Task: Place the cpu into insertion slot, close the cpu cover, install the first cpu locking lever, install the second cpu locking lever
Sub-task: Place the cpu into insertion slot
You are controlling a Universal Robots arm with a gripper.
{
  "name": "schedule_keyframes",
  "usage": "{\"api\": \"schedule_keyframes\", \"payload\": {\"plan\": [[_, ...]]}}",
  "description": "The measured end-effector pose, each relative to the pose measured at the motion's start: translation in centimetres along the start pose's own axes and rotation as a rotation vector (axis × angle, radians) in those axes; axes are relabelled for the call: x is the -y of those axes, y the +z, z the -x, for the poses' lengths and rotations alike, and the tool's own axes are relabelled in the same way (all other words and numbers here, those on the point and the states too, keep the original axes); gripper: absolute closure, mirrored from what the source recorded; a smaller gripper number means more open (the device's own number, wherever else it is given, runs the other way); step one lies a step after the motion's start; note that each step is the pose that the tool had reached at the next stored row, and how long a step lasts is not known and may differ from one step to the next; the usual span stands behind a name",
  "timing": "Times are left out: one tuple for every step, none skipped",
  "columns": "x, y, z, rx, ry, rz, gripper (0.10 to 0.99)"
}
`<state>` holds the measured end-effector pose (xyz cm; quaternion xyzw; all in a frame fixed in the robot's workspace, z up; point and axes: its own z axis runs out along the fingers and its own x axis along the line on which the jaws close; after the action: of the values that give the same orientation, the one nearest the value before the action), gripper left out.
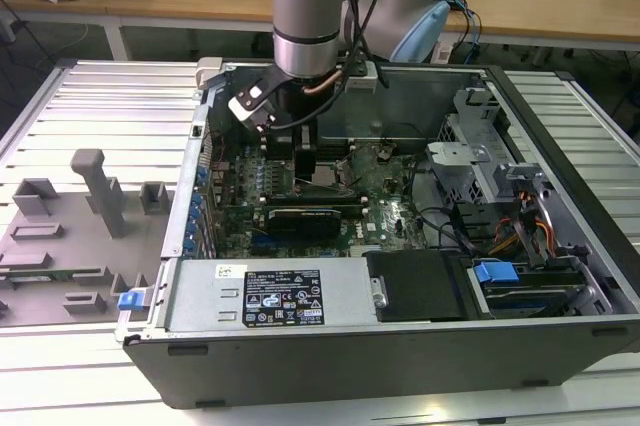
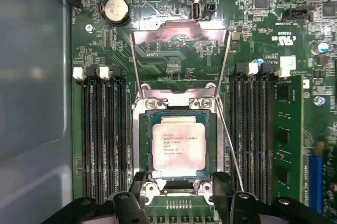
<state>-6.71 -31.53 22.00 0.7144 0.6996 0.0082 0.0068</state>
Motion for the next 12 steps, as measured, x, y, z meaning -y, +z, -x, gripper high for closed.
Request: {"api": "schedule_keyframes", "payload": {"plan": [[0.00,-0.18,0.00,0.0001,0.000,0.000,0.471],[-0.01,-0.35,0.00,0.0001,0.000,0.000,0.471],[-0.01,-0.39,0.00,-0.0001,0.000,0.000,0.471],[-0.01,-0.40,0.00,-0.0001,0.000,0.000,0.471],[-0.01,-0.40,0.00,-0.0001,0.000,0.000,0.471],[-0.02,-0.40,0.00,0.0000,0.000,-0.005,0.471],[-0.02,-0.40,0.00,0.0004,0.000,-0.017,0.471],[-0.03,-0.39,0.00,0.0008,0.000,-0.033,0.471],[-0.04,-0.38,0.00,0.0012,0.000,-0.053,0.471],[-0.05,-0.37,0.00,0.0015,0.000,-0.068,0.471],[-0.05,-0.36,0.00,0.0016,0.000,-0.081,0.471],[-0.05,-0.36,0.00,0.0019,0.000,-0.091,0.471]]}}
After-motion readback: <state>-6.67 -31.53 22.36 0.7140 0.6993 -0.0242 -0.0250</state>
